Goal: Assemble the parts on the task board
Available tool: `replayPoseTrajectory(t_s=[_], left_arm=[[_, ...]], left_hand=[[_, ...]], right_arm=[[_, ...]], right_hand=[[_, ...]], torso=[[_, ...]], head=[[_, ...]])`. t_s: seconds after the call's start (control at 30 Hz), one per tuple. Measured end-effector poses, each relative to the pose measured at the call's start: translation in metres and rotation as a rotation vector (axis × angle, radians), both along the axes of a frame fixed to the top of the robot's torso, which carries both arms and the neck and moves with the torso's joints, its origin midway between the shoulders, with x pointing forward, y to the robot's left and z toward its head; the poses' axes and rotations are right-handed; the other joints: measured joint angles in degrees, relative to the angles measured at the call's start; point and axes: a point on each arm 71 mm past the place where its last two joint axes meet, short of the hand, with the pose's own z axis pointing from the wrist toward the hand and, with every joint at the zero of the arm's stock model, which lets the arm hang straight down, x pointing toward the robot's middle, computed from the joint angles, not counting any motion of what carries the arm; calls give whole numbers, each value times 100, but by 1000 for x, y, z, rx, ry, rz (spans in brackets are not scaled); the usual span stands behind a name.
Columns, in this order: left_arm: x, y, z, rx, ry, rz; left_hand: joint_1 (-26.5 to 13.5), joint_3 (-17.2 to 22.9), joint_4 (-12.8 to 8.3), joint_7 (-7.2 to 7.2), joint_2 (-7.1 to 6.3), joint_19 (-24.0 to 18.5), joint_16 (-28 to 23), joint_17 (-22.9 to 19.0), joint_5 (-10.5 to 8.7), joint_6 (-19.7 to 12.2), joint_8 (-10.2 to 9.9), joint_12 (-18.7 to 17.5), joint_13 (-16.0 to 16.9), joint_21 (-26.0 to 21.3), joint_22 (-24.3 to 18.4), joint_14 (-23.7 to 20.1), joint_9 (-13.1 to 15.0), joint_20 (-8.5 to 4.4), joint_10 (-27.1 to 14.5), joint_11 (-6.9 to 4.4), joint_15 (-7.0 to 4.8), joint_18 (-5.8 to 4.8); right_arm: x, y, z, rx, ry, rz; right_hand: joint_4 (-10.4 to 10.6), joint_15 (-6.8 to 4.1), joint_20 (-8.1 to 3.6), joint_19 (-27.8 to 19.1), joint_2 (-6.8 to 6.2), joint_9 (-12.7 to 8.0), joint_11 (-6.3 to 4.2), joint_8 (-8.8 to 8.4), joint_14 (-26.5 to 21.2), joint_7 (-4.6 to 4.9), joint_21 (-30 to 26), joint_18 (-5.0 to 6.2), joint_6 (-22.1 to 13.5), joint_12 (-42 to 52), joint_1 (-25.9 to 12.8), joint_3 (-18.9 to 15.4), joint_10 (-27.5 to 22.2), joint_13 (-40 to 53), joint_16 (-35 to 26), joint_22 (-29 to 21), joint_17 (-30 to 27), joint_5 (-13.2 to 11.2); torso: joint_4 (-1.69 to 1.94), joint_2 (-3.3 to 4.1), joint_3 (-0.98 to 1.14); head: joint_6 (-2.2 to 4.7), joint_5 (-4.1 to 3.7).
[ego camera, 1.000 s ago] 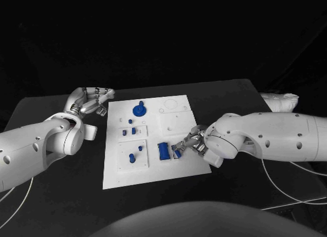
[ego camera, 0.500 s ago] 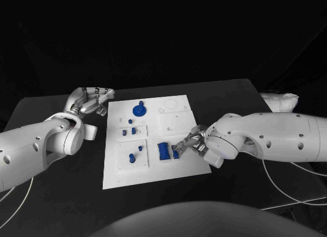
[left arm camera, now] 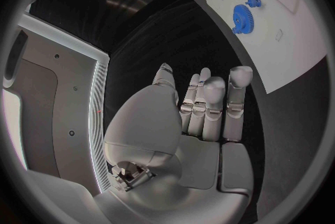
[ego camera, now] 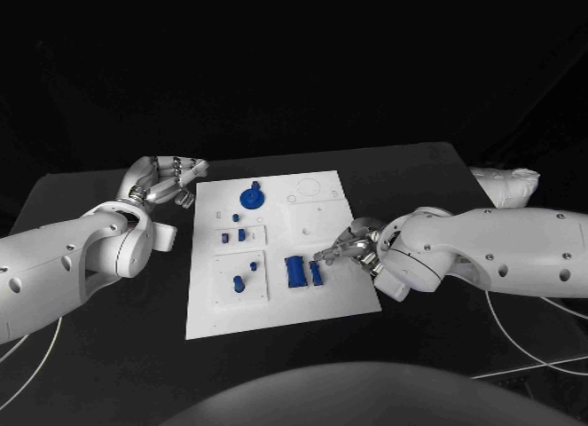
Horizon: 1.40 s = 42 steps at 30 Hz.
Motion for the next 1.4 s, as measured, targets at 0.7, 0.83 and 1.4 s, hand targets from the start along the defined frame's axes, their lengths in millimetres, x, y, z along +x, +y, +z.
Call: replayPoseTrajectory(t_s=[0.7, 0.83, 1.4], left_arm=[[-21, -15, -5, -49, -75, -10], [-30, -20, -4, -83, -99, -12], [-54, -47, -2, -188, -80, -40]], left_hand=[[-380, -241, 2, 135, 59, -1856, -2527, -2283, -89, -136, 0, 0, 0, -2768, -1544, -2216, -20, 310, -247, 181, 321, 277], [-693, -15, -8, 275, -314, -2591, -3266, -2994, -133, -278, -97, 0, -11, -3794, -2287, -3329, -39, 554, -706, 332, 622, 275], [-1200, -137, 72, 69, -1788, -5436, -3971, -3845, 246, -1651, -195, -70, -56, -5101, -5175, -5384, -85, 215, -2805, 143, 369, 275]], right_arm=[[36, 3, 43, 416, -688, -39], [43, 13, 46, 487, -747, -15], [54, 42, 47, 687, -726, 64]], right_hand=[[1261, 1016, 713, -4030, 193, -1206, 938, -1165, -4030, 793, -6080, 716, -1348, -5184, 570, -787, -4083, -2279, -4955, -1152, -3649, 669], [1250, 1383, 943, -5144, 275, -1947, 1350, -1877, -5241, 744, -7476, 570, -2136, -6618, -17, -1174, -5064, -3657, -6217, -2101, -4609, 452], [1331, 1046, 842, -8088, 36, -3574, 965, -2540, -7821, 490, -8831, 673, -4612, -7663, -1036, -1106, -7433, -5336, -7922, -6258, -6433, -635]], torso=[[4, -4, 7], [3, -5, 7], [-3, -2, 4]], head=[[0, 264], [0, 420], [81, 675]])
